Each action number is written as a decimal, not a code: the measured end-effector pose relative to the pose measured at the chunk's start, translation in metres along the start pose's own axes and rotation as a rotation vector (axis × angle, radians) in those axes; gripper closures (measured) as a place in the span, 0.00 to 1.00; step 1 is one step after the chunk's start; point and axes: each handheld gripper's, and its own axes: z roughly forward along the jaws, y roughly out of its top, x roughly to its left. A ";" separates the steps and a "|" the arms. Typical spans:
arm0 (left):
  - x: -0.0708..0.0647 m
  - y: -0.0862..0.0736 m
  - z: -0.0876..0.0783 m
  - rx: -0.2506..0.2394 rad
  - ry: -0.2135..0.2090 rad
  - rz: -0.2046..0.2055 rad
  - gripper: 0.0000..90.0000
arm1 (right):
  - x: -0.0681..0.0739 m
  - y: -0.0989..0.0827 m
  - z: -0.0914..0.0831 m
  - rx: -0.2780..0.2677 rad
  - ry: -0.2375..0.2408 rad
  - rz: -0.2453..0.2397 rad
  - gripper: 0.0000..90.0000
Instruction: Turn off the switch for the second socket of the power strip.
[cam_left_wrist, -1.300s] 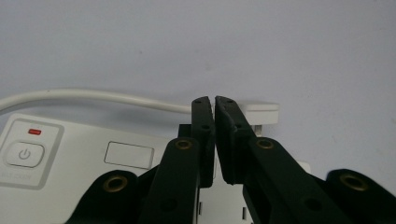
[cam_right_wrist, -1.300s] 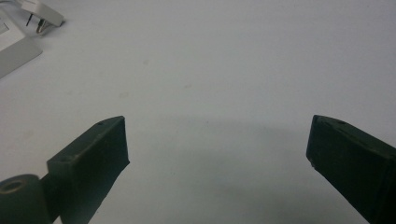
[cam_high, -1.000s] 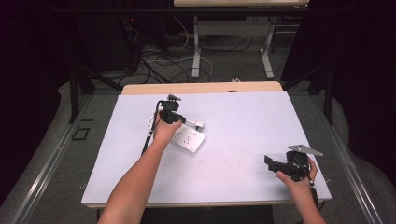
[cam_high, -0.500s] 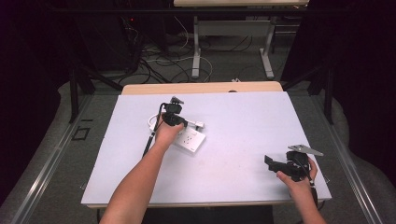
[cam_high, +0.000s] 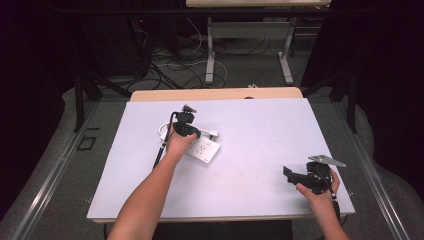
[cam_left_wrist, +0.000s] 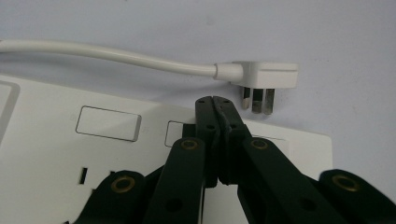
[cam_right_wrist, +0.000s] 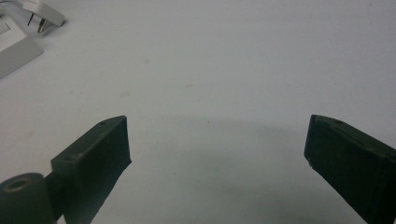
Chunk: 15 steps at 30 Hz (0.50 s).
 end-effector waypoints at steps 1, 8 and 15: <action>0.000 0.000 0.000 -0.001 0.000 0.001 1.00 | 0.000 0.000 0.000 0.000 0.000 0.001 0.07; -0.001 -0.003 0.000 -0.012 0.007 0.003 1.00 | 0.000 0.000 0.000 0.000 0.000 0.000 0.07; 0.001 -0.004 -0.001 -0.011 0.002 0.012 1.00 | 0.000 0.000 0.000 -0.004 -0.001 -0.010 0.07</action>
